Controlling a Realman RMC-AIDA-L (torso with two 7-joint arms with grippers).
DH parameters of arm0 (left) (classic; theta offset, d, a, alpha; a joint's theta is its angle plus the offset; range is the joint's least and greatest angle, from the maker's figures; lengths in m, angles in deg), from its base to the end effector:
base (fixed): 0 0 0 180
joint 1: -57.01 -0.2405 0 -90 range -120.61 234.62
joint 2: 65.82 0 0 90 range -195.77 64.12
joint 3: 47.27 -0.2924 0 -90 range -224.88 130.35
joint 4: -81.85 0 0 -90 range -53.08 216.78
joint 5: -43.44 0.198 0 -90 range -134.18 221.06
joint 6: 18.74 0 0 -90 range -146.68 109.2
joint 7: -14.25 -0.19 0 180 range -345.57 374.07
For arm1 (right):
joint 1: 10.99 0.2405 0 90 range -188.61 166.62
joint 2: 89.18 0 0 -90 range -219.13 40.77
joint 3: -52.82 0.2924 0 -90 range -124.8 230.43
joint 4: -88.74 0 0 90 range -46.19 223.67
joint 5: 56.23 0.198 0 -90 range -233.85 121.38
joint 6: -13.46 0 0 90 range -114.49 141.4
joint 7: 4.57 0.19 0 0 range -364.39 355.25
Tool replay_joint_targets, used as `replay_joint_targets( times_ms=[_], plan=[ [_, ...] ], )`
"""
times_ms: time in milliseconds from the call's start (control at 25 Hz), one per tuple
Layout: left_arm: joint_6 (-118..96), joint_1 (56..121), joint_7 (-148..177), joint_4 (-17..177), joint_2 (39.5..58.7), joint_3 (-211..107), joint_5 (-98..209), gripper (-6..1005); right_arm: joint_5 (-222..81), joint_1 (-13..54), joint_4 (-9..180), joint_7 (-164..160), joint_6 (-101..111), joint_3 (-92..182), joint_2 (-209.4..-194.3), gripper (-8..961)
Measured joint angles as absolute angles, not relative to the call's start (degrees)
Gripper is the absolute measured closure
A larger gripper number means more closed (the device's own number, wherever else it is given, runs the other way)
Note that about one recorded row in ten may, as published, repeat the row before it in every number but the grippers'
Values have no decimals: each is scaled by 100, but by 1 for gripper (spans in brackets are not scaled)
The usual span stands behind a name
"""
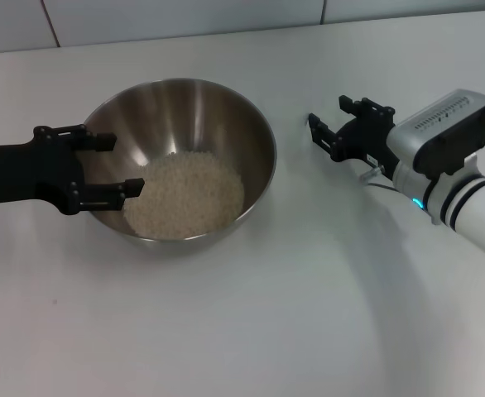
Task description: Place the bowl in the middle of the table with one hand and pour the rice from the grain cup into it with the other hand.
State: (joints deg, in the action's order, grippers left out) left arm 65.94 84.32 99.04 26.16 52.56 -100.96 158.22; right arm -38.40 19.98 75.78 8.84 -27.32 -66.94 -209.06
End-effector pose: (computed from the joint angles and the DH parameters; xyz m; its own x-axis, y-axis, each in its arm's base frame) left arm -0.2537 0.3665 -0.0397 0.9333 0.1940 0.3021 0.2806 -0.9191 -0.2766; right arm 0.3234 0.4103 -0.1119 0.8246 -0.2410 -0.5118 -0.5641 -0.4191 -0.7115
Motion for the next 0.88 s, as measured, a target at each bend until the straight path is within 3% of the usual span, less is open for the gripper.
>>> replay_joint_targets(
  times_ms=[360,520,600,720,880],
  plan=[
    [6621,8407,9907,2598,5248,-10096,15822,185,-3891,1192,7034,955,-3122,-6521,-20906,289],
    [6626,8407,9906,2595,5247,-10096,15822,185,-3893,762,7209,1522,-4575,-6089,-20898,157],
    [6626,8403,9906,2595,5247,-10096,15821,185,-3917,707,7485,1834,-5457,-6008,-20861,146],
    [6624,8400,9906,2594,5247,-10095,15822,185,-4328,809,7946,2350,-6864,-5983,-20689,130],
    [6600,8399,9906,2595,5243,-10096,15822,184,-5631,1247,8134,2859,-7745,-5971,-20212,125]
  ],
)
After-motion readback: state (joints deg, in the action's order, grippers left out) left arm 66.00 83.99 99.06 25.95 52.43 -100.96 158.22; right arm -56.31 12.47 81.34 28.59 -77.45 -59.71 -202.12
